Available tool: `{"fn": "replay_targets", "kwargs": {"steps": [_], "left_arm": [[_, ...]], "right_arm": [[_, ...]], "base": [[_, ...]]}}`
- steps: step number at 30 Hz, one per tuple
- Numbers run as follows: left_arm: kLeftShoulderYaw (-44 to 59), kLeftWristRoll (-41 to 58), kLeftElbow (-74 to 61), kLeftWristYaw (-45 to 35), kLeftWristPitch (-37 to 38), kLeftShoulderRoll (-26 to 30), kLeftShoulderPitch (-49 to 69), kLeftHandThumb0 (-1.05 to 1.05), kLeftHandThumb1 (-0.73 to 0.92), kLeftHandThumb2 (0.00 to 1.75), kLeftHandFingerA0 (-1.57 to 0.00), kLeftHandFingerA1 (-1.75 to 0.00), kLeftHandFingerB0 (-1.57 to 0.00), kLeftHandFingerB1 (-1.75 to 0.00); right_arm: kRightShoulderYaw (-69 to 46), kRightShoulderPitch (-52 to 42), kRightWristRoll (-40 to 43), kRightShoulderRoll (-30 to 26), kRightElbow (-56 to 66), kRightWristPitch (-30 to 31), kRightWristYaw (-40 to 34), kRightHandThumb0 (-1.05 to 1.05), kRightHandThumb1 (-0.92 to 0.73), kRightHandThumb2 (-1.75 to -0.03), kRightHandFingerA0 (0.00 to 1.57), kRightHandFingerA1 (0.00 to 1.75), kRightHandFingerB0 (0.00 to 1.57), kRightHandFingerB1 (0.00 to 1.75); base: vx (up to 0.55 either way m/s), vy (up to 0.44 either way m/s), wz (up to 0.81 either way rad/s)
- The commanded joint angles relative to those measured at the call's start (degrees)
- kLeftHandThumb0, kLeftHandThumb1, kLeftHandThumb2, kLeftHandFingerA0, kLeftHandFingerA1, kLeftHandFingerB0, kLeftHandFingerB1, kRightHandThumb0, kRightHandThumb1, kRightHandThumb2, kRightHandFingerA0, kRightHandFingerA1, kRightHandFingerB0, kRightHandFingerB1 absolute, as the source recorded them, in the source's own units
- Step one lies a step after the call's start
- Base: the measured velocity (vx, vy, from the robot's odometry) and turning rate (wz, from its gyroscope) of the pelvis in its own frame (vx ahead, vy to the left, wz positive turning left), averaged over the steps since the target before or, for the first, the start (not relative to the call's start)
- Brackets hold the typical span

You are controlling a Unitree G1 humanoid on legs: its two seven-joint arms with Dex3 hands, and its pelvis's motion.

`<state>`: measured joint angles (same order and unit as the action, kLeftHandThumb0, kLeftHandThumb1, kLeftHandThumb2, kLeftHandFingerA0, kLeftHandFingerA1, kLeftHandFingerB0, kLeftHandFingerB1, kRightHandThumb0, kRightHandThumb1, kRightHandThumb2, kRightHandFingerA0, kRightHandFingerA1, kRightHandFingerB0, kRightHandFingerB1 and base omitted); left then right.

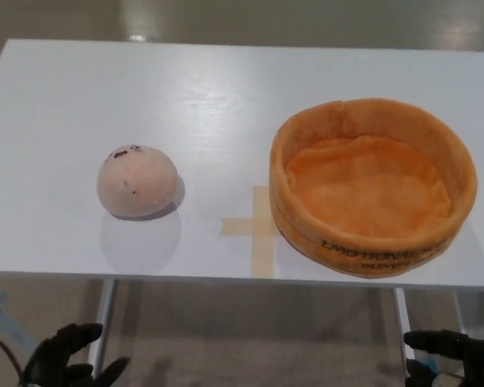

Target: Use the left hand to pick up the pink round toy on the left and place it inside the orange plate on the desk.

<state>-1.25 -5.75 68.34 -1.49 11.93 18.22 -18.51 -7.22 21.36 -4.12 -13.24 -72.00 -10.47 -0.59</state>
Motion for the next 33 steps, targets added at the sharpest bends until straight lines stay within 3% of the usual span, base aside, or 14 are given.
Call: {"fn": "replay_targets", "kwargs": {"steps": [1, 11, 20, 21, 22, 25, 28, 29, 32, 33], "left_arm": [[-0.4, -1.3, 1.8, -0.2, 3.2, 0.4, 0.4, -0.46, 0.52, 0.7, -0.23, -0.43, -0.23, -0.36], [-1.1, -2.2, 2.4, 0.5, 4.8, 0.3, 1.9, -0.47, 0.52, 0.71, -0.24, -0.42, -0.24, -0.37], [-4.2, -3.9, -3.3, -3.1, 11.8, 2.6, 7.8, -0.47, 0.52, 0.7, -0.2, -0.42, -0.17, -0.36], [-4.5, -3.9, -4.6, -3.8, 12.3, 3.0, 8.7, -0.47, 0.52, 0.69, -0.24, -0.41, -0.2, -0.36], [-5.0, -4.3, -7.3, -4.3, 13.0, 3.8, 10.2, -0.41, 0.58, 0.58, -0.37, -0.35, -0.29, -0.31], [-6.3, -5.0, -13.3, -5.3, 15.4, 5.6, 13.7, -0.43, 0.57, 0.58, -0.41, -0.37, -0.33, -0.32], [-7.3, -2.0, -27.7, -13.5, 16.0, 8.8, 20.3, -0.4, 0.57, 0.58, -0.48, -0.37, -0.38, -0.33], [-7.8, -0.9, -32.0, -16.4, 15.9, 10.2, 22.1, -0.49, 0.48, 0.72, -0.37, -0.44, -0.28, -0.4], [-8.9, 3.1, -41.4, -23.9, 15.0, 13.2, 25.7, -0.51, 0.47, 0.72, -0.34, -0.43, -0.25, -0.4], [-9.3, 7.5, -45.2, -29.7, 11.2, 14.3, 25.8, -0.51, 0.49, 0.7, -0.26, -0.4, -0.21, -0.37]], "right_arm": [[-0.1, -0.7, 0.1, -0.4, -1.4, -2.9, 0.1, -0.21, -0.61, -0.58, 0.8, 0.58, 0.7, 0.51], [-0.4, -2.1, 0.5, -0.3, -1.9, -3.4, 0.4, -0.21, -0.61, -0.57, 0.8, 0.59, 0.7, 0.53], [-0.3, -3.2, 0.3, -0.2, -2.1, -3.7, 0.2, -0.19, -0.61, -0.57, 0.79, 0.58, 0.7, 0.51], [0.0, -3.2, 0.0, -0.3, -2.2, -3.4, -0.1, -0.2, -0.61, -0.57, 0.8, 0.57, 0.71, 0.51], [0.1, -3.2, -0.1, -0.3, -2.2, -3.5, -0.1, -0.19, -0.61, -0.58, 0.78, 0.56, 0.69, 0.5], [0.0, -3.3, 0.1, -0.3, -2.2, -3.6, -0.1, -0.2, -0.61, -0.58, 0.78, 0.57, 0.69, 0.5], [-0.2, -3.4, 0.4, -0.2, -2.0, -4.1, 0.3, -0.21, -0.61, -0.57, 0.79, 0.6, 0.7, 0.52], [-0.3, -3.4, 0.4, -0.3, -2.1, -4.0, 0.3, -0.21, -0.61, -0.57, 0.8, 0.62, 0.7, 0.52], [-0.3, -3.4, 0.5, -0.3, -2.2, -4.1, 0.4, -0.21, -0.6, -0.57, 0.8, 0.61, 0.7, 0.52], [-0.4, -2.8, 0.5, -0.4, -2.2, -4.0, 0.3, -0.2, -0.6, -0.57, 0.8, 0.61, 0.71, 0.52]], "base": [[0.0, 0.0, 0.0], [0.0, 0.0, 0.0], [0.0, 0.0, 0.0], [0.0, 0.0, 0.0], [0.0, 0.0, 0.0], [0.0, 0.0, 0.0], [0.0, 0.0, 0.0], [0.0, 0.0, 0.0], [0.0, 0.0, 0.0], [0.0, 0.0, 0.0]]}}
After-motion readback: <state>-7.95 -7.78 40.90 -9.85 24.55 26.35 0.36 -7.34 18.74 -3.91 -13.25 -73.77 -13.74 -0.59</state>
